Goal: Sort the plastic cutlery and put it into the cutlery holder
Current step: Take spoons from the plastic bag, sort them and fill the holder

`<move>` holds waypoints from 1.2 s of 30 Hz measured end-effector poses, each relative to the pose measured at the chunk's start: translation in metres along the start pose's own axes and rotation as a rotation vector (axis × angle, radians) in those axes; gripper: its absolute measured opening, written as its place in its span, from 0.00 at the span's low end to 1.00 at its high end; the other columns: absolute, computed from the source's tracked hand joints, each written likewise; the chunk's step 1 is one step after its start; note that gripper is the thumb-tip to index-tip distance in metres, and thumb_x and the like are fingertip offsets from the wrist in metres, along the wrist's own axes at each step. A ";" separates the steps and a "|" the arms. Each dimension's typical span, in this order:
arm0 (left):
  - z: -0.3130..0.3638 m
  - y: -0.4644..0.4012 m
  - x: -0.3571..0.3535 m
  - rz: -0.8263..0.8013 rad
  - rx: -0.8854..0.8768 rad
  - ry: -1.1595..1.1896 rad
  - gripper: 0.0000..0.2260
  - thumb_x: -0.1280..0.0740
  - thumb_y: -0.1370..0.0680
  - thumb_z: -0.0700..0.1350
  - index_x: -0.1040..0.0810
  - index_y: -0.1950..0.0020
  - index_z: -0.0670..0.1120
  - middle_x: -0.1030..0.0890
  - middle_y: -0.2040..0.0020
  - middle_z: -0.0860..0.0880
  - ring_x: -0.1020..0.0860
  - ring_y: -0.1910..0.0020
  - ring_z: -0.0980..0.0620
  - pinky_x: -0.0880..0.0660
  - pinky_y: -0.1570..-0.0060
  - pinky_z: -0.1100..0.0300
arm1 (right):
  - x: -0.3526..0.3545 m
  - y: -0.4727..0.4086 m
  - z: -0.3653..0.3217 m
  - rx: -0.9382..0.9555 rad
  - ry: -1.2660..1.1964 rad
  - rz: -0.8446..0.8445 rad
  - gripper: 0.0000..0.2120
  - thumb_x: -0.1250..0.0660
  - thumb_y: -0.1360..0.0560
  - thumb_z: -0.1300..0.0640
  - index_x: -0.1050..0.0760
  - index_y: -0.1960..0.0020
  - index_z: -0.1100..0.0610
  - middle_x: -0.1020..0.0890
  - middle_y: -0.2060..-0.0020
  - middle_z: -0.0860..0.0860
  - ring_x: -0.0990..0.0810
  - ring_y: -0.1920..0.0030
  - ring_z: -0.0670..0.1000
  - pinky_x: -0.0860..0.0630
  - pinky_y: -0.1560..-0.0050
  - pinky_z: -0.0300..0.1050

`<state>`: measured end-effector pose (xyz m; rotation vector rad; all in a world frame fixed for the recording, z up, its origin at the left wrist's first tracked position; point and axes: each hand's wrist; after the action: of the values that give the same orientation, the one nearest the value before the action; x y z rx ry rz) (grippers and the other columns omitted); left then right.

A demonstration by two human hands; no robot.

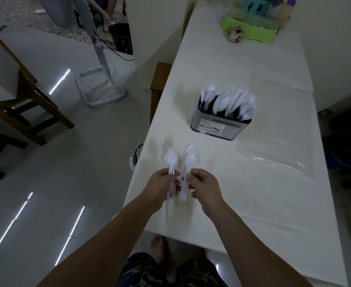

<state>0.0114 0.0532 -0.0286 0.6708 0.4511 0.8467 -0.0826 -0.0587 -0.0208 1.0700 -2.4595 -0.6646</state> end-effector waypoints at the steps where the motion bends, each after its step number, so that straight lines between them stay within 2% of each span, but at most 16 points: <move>1: 0.000 0.000 0.000 -0.001 -0.010 -0.025 0.07 0.37 0.19 0.42 0.20 0.48 0.43 0.17 0.56 0.42 0.18 0.53 0.41 0.22 0.43 0.41 | -0.001 0.000 0.000 0.001 0.008 -0.002 0.05 0.33 0.23 0.60 0.19 0.52 0.59 0.15 0.57 0.58 0.19 0.63 0.50 0.27 0.69 0.40; 3: -0.001 0.001 -0.001 -0.021 -0.031 -0.062 0.10 0.38 0.18 0.47 0.19 0.45 0.45 0.15 0.52 0.43 0.17 0.49 0.41 0.23 0.42 0.40 | -0.004 0.000 0.000 -0.009 0.003 0.005 0.05 0.32 0.23 0.58 0.18 0.54 0.59 0.15 0.58 0.59 0.20 0.64 0.49 0.26 0.69 0.41; 5: -0.002 0.001 -0.003 -0.054 -0.056 -0.087 0.12 0.38 0.18 0.48 0.18 0.44 0.46 0.15 0.51 0.44 0.17 0.48 0.43 0.23 0.41 0.41 | -0.008 0.000 -0.001 -0.031 -0.017 0.004 0.05 0.31 0.24 0.57 0.18 0.55 0.58 0.15 0.59 0.58 0.19 0.63 0.50 0.26 0.68 0.42; 12: 0.003 0.004 -0.003 -0.115 -0.117 -0.063 0.10 0.38 0.18 0.44 0.18 0.43 0.44 0.14 0.51 0.44 0.16 0.49 0.45 0.22 0.42 0.44 | -0.014 0.000 -0.004 -0.032 -0.035 0.019 0.05 0.31 0.24 0.59 0.17 0.52 0.54 0.14 0.59 0.52 0.15 0.58 0.52 0.24 0.66 0.42; 16: 0.002 0.001 -0.002 -0.058 -0.129 -0.101 0.10 0.36 0.19 0.46 0.16 0.46 0.46 0.14 0.53 0.46 0.16 0.50 0.46 0.21 0.43 0.45 | -0.017 -0.001 -0.006 -0.045 -0.065 0.051 0.03 0.31 0.25 0.61 0.18 0.53 0.55 0.14 0.59 0.53 0.17 0.63 0.50 0.23 0.65 0.43; 22: 0.001 -0.001 0.003 -0.022 -0.058 -0.049 0.10 0.37 0.18 0.44 0.15 0.50 0.45 0.15 0.55 0.42 0.17 0.51 0.39 0.20 0.45 0.44 | -0.019 -0.002 -0.007 -0.042 -0.076 0.052 0.04 0.33 0.24 0.63 0.20 0.53 0.58 0.16 0.60 0.54 0.18 0.65 0.49 0.21 0.64 0.43; 26: 0.000 -0.001 0.006 -0.055 -0.037 0.005 0.10 0.38 0.19 0.38 0.17 0.52 0.41 0.16 0.60 0.42 0.19 0.57 0.43 0.22 0.55 0.50 | -0.024 -0.004 0.000 -0.007 0.056 0.051 0.01 0.29 0.26 0.59 0.20 0.56 0.55 0.15 0.61 0.52 0.15 0.62 0.51 0.25 0.67 0.40; 28: 0.000 0.001 0.006 -0.044 -0.019 0.060 0.11 0.40 0.20 0.34 0.19 0.55 0.39 0.19 0.63 0.41 0.20 0.61 0.44 0.23 0.58 0.52 | -0.030 -0.005 0.004 0.039 0.167 0.058 0.03 0.27 0.27 0.55 0.20 0.57 0.54 0.15 0.62 0.49 0.15 0.61 0.49 0.22 0.64 0.42; 30: -0.001 0.002 0.009 -0.006 -0.001 0.115 0.11 0.41 0.18 0.39 0.22 0.54 0.37 0.21 0.65 0.41 0.21 0.66 0.45 0.25 0.62 0.54 | -0.036 -0.004 0.008 0.091 0.261 0.052 0.04 0.28 0.27 0.53 0.19 0.57 0.53 0.15 0.62 0.47 0.16 0.60 0.46 0.19 0.57 0.44; 32: -0.006 -0.001 0.014 0.036 -0.008 0.030 0.15 0.40 0.17 0.46 0.23 0.53 0.36 0.22 0.70 0.40 0.22 0.69 0.44 0.26 0.66 0.53 | -0.042 0.002 0.011 0.154 0.339 0.036 0.04 0.30 0.25 0.53 0.18 0.55 0.52 0.16 0.62 0.45 0.17 0.60 0.44 0.20 0.54 0.42; 34: -0.011 -0.004 0.019 0.096 -0.008 -0.017 0.14 0.39 0.17 0.47 0.23 0.50 0.36 0.18 0.64 0.39 0.20 0.65 0.43 0.24 0.65 0.53 | -0.049 0.009 0.012 0.218 0.401 -0.002 0.06 0.33 0.23 0.52 0.18 0.51 0.52 0.16 0.59 0.45 0.18 0.58 0.44 0.20 0.53 0.41; 36: -0.014 -0.007 0.025 0.168 0.019 0.039 0.12 0.39 0.17 0.46 0.24 0.48 0.37 0.19 0.59 0.39 0.19 0.63 0.44 0.24 0.69 0.57 | -0.054 0.015 0.016 0.254 0.444 -0.064 0.09 0.36 0.22 0.53 0.19 0.46 0.51 0.16 0.55 0.45 0.19 0.55 0.44 0.22 0.51 0.39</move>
<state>0.0216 0.0750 -0.0461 0.7177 0.4426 1.0172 -0.0647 -0.0046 -0.0339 1.2388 -2.1611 -0.1086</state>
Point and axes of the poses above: each hand's wrist, its own y-axis away from the middle knuckle, its own x-axis out of the back of the hand, z = x × y
